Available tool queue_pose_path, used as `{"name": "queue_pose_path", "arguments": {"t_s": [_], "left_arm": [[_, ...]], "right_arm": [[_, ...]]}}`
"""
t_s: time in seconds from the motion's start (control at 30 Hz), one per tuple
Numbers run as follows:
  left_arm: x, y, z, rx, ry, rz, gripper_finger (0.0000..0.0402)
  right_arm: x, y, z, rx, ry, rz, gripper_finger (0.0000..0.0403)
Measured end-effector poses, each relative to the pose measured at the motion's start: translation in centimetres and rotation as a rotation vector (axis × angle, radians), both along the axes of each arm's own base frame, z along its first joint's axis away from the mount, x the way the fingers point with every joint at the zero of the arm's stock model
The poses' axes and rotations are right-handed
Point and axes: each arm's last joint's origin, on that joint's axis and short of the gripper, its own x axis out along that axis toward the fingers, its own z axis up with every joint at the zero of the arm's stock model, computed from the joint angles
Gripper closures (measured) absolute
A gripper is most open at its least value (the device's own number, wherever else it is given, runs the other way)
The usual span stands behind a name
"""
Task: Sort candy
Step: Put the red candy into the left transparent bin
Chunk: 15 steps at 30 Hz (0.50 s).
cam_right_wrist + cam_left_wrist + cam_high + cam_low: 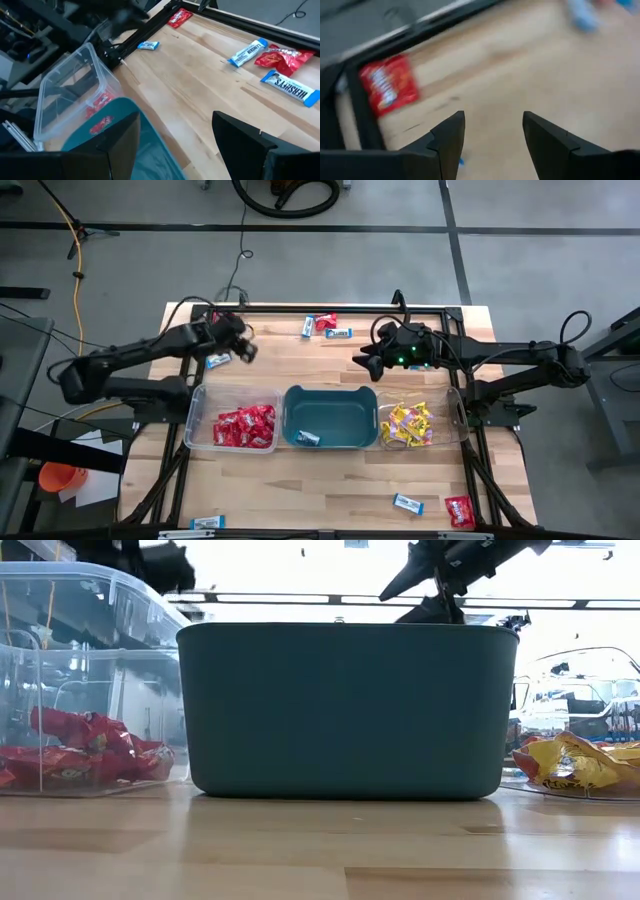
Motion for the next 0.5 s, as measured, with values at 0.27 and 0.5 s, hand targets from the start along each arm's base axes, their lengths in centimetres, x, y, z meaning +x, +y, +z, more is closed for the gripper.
{"name": "queue_pose_path", "arguments": {"t_s": [0.27, 0.5], "left_arm": [[-3.1, 5.6, -3.5, -0.071, -0.069, 0.510, 0.0213], [-2.9, 7.9, -5.8, -0.023, -0.131, 0.793, 0.0213]], "right_arm": [[-0.1, -0.7, 0.0, -0.028, 0.008, -0.011, 0.0160], [-0.3, -1.6, 0.0, -0.043, 0.013, -0.022, 0.0160]]}}
